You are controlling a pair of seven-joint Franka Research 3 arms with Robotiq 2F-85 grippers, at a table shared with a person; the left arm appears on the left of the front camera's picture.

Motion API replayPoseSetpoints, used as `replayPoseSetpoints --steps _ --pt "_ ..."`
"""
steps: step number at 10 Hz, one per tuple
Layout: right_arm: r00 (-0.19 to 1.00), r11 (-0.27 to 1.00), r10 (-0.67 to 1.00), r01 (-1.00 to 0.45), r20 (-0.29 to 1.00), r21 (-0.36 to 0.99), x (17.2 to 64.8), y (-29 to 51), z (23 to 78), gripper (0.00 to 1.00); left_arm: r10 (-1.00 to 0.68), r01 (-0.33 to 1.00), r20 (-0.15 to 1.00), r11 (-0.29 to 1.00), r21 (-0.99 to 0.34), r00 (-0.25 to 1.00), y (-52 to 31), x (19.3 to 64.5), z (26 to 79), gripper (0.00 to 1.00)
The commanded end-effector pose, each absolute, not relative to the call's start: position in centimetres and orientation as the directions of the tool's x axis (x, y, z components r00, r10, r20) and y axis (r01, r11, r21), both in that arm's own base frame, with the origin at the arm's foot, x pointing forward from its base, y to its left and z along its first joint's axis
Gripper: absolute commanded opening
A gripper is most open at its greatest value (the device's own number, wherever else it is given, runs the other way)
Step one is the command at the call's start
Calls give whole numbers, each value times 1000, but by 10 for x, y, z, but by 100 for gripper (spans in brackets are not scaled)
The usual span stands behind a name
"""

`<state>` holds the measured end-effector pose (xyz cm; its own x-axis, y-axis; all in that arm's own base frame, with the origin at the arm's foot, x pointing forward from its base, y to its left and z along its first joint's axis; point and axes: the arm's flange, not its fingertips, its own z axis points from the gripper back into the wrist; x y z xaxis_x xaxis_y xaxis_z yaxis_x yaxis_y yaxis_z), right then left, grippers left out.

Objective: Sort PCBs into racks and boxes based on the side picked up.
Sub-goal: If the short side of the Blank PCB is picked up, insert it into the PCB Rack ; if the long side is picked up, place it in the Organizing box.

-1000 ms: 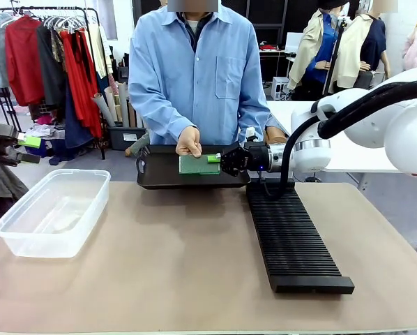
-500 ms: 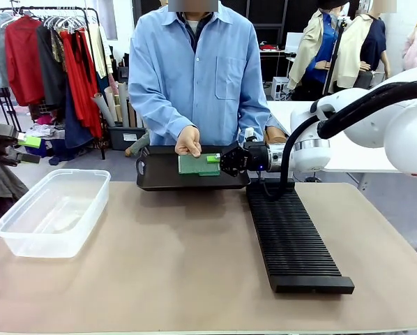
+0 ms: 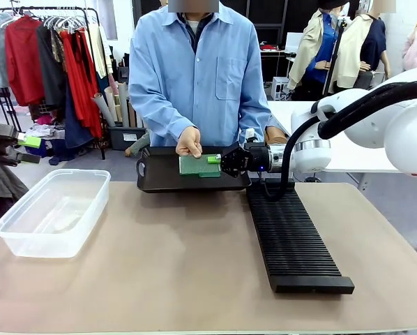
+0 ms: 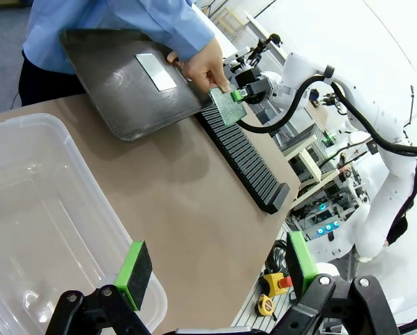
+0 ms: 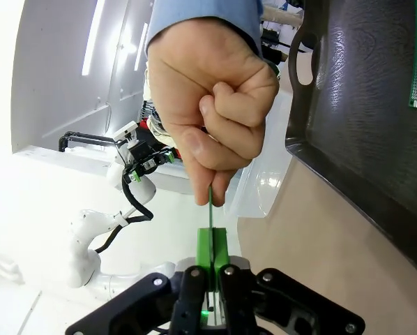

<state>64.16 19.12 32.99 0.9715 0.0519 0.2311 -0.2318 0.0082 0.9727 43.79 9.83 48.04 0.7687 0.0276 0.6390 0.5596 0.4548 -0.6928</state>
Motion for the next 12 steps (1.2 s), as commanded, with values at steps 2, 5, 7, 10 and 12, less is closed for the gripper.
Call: replayPoseSetpoints --steps 2,5,7,10,12 --pt "971 7 46 -235 234 972 642 192 331 0 31 562 642 451 -693 766 99 437 481 100" --pt "971 7 46 -235 234 972 642 192 331 0 31 562 642 451 -693 766 99 437 481 100" --pt "971 7 46 -235 234 972 642 192 331 0 31 562 642 451 -693 766 99 437 481 100" --pt "971 7 46 -235 234 972 642 192 331 0 31 562 642 451 -693 766 99 437 481 100" --pt "971 7 46 -235 234 972 642 192 331 0 31 562 642 451 -693 766 99 437 481 100"
